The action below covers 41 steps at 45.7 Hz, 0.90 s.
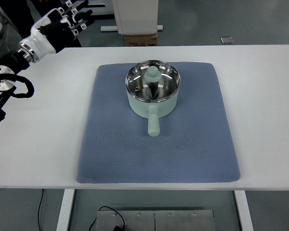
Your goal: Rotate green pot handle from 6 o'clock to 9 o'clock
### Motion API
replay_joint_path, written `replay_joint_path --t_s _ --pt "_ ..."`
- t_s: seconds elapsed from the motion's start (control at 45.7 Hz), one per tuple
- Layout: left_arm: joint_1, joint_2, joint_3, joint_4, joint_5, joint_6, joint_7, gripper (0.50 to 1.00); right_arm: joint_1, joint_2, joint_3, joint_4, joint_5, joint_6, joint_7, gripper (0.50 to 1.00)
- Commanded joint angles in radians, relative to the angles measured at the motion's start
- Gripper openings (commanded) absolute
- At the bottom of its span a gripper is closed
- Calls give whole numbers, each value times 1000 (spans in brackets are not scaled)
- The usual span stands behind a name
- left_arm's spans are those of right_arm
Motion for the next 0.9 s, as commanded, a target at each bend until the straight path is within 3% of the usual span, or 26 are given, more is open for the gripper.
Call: replay_joint_path --t_s 0.0,0.263,0.481,0.678,0.875 --pt "-35 -1 67 -63 25 0 0 1000 0 0 0 0 0 0 0 1000" --pt "-155 -30 248 -177 160 -20 3 1000 0 0 0 0 0 0 0 1000" --pt "-207 -114 311 -223 288 -111 14 1000 0 0 0 0 0 0 0 1000" --pt "-271 -140 431 -294 351 -111 23 1000 0 0 0 0 0 0 0 1000" --pt "-284 -162 502 -292 412 -111 80 1000 0 0 0 0 0 0 0 1000"
